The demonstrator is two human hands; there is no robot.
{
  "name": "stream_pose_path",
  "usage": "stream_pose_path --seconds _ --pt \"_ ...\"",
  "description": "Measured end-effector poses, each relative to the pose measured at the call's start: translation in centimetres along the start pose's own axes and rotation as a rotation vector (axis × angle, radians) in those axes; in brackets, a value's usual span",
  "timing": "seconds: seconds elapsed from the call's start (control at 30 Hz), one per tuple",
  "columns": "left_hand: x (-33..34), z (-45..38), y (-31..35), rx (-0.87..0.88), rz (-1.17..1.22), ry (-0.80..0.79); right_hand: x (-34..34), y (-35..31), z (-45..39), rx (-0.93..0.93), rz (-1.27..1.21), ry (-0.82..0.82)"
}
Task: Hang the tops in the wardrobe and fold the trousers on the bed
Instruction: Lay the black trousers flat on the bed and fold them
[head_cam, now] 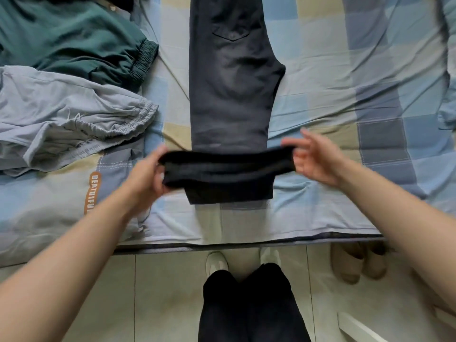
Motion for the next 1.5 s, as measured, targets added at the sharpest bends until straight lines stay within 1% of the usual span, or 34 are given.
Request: stream_pose_path --seconds 0.03,0.07,0.1,0.13,0.17,0.2,0.27,0.3,0.37,0.5,0.6,0.67,0.77,0.8,0.9,1.0,1.07,1.1,1.23,1.37,1.43,1.5 --pt "-0.3 -1.9 1.9 0.036 0.115 0.048 -0.4 -1.5 -1.7 -0.069 -0.127 0.099" --pt "-0.7 -3.8 3.0 0.064 0.163 0.124 -1.1 -2.3 -3.4 -0.118 -0.178 0.208" --pt "-1.2 -5.2 3.2 0.073 0.122 0.221 -1.7 -2.3 -4.5 -0.132 -0.162 0.306" --pt "-1.5 -6.5 2.6 0.056 0.024 0.319 -2.2 -1.6 -5.4 -0.113 -0.109 0.375" --pt "-1.7 -7.4 1.0 0.006 -0.098 0.394 -2.6 -0.1 -6.0 -0.069 -0.047 0.415" --pt "-1.6 -8.2 -1.0 -0.057 -0.216 0.426 -2.7 1.5 -6.5 -0.01 0.023 0.423" --pt "-1.1 -9.1 -5.6 -0.157 -0.391 0.376 -2.3 5.2 -6.8 0.107 0.205 0.377" --pt "-0.8 -9.3 -7.5 -0.169 -0.45 0.334 -2.0 6.8 -6.7 0.147 0.28 0.342" --pt "-0.2 -9.6 -9.5 -0.132 -0.5 0.275 -1.7 9.3 -7.0 0.177 0.351 0.297" --pt "-0.1 -10.1 -9.5 -0.061 -0.439 0.283 -1.8 10.8 -7.9 0.15 0.405 0.311" --pt "-0.1 -10.5 -9.2 -0.076 -0.397 0.195 -1.8 10.7 -8.3 0.12 0.54 0.272" --pt "-0.5 -10.6 -9.2 -0.1 -0.451 0.149 -1.7 10.2 -7.8 0.036 0.601 0.241" --pt "-1.5 -10.0 -9.9 -0.112 -0.479 0.122 -2.2 10.3 -6.7 -0.139 0.603 0.23" --pt "-1.8 -9.5 -10.4 -0.11 -0.47 0.131 -2.4 10.9 -6.0 -0.162 0.594 0.228" --pt "-2.0 -7.7 -12.4 -0.126 -0.399 0.151 -3.2 14.2 -3.6 -0.092 0.554 0.219" --pt "-1.2 -6.7 -13.9 -0.136 -0.362 0.101 -3.8 16.2 -2.2 -0.03 0.33 0.265" --pt "-0.9 -6.3 -14.2 -0.123 -0.367 0.09 -4.0 16.3 -1.9 -0.057 0.214 0.312" --pt "-0.8 -6.1 -14.1 -0.107 -0.362 0.089 -4.0 16.1 -1.6 -0.082 0.197 0.343" --pt "-0.3 -3.5 -13.8 -0.052 -0.407 0.089 -4.3 15.9 0.4 -0.108 0.277 0.443" --pt "0.7 1.2 -13.9 -0.007 -0.579 -0.012 -4.0 15.1 4.9 -0.154 0.526 0.501" --pt "1.1 4.0 -13.4 0.023 -0.666 -0.046 -3.5 14.0 8.4 -0.197 0.549 0.487" --pt "1.6 6.5 -12.6 0.069 -0.737 -0.06 -2.7 12.3 11.6 -0.256 0.58 0.378"
Point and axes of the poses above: each hand's wrist, its own z-axis away from the middle knuckle, its own x-axis out of the palm, y = z × x, the point moved 5 cm from there along -z, towards the middle knuckle, and after that the axes turned 6 degrees about -x, right-handed, at the moved point
